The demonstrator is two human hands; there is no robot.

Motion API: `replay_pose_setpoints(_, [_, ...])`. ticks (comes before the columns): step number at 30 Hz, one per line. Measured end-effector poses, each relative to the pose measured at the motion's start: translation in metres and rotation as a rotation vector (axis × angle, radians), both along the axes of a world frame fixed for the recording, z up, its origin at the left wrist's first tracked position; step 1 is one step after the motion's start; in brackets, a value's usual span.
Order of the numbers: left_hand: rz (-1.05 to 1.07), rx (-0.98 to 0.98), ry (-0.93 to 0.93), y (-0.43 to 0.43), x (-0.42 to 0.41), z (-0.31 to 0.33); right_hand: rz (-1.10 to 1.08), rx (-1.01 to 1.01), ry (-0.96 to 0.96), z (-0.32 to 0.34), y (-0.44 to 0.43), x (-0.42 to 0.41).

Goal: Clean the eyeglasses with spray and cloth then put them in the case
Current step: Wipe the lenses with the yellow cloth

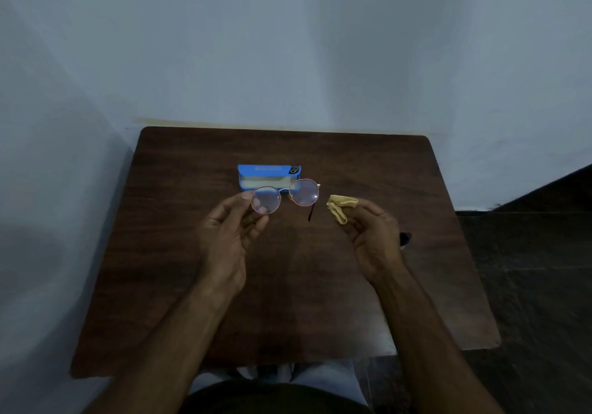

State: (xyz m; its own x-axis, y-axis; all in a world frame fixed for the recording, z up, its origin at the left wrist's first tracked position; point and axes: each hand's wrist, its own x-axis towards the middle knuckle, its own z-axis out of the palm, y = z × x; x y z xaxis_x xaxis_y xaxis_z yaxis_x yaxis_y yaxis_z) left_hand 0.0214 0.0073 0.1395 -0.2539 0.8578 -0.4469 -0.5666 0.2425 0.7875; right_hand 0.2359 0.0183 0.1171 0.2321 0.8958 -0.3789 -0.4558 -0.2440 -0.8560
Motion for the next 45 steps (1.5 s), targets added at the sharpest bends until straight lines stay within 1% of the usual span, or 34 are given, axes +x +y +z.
replay_pose_setpoints(3, [0.019, 0.015, 0.019, -0.001, -0.001, 0.003, 0.000, 0.059, 0.039, 0.028, -0.001, -0.010])
replay_pose_setpoints(4, [0.024, 0.019, 0.035, -0.002, -0.001, 0.004, 0.012, 0.079, 0.020, 0.037, -0.002, -0.014])
replay_pose_setpoints(5, [0.028, 0.021, 0.058, -0.002, 0.000, 0.005, 0.034, 0.114, -0.039, 0.046, -0.004, -0.018])
replay_pose_setpoints(6, [0.033, 0.022, 0.083, -0.003, 0.000, 0.005, 0.063, 0.170, -0.139, 0.053, -0.005, -0.024])
replay_pose_setpoints(8, [0.034, 0.040, 0.126, -0.004, 0.004, 0.008, 0.118, 0.341, -0.401, 0.063, -0.008, -0.036])
replay_pose_setpoints(11, [0.042, 0.072, 0.152, -0.007, 0.013, 0.016, 0.180, 0.559, -0.744, 0.063, -0.007, -0.063])
replay_pose_setpoints(16, [0.072, 0.065, 0.113, -0.009, 0.016, 0.023, 0.221, 0.736, -1.312, 0.043, -0.011, -0.089])
replay_pose_setpoints(18, [0.085, 0.058, 0.078, -0.010, 0.014, 0.024, 0.201, 0.772, -1.449, 0.040, -0.014, -0.085])
replay_pose_setpoints(22, [0.072, 0.064, 0.043, -0.012, 0.014, 0.027, 0.129, 0.773, -1.503, 0.044, -0.009, -0.081])
replay_pose_setpoints(27, [0.075, 0.092, 0.063, -0.010, 0.014, 0.030, 0.262, 0.768, -1.524, 0.050, -0.018, -0.083])
replay_pose_setpoints(28, [0.072, 0.093, 0.060, -0.010, 0.014, 0.030, 0.262, 0.769, -1.519, 0.050, -0.020, -0.079])
replay_pose_setpoints(30, [0.063, 0.086, 0.050, -0.010, 0.015, 0.029, 0.194, 0.752, -1.510, 0.055, -0.018, -0.073])
replay_pose_setpoints(32, [0.045, 0.084, 0.048, -0.011, 0.018, 0.028, 0.147, 0.702, -1.504, 0.061, -0.008, -0.072])
replay_pose_setpoints(34, [0.034, 0.075, 0.053, -0.012, 0.020, 0.029, 0.177, 0.680, -1.495, 0.066, -0.004, -0.077])
replay_pose_setpoints(38, [0.043, 0.079, 0.058, -0.012, 0.015, 0.031, 0.237, 0.710, -1.482, 0.061, -0.021, -0.082])
replay_pose_setpoints(42, [0.033, 0.100, 0.035, -0.011, 0.012, 0.032, 0.152, 0.605, -1.529, 0.076, -0.005, -0.073])
replay_pose_setpoints(45, [0.030, 0.116, 0.049, -0.007, 0.010, 0.038, 0.239, 0.683, -1.529, 0.085, -0.012, -0.087])
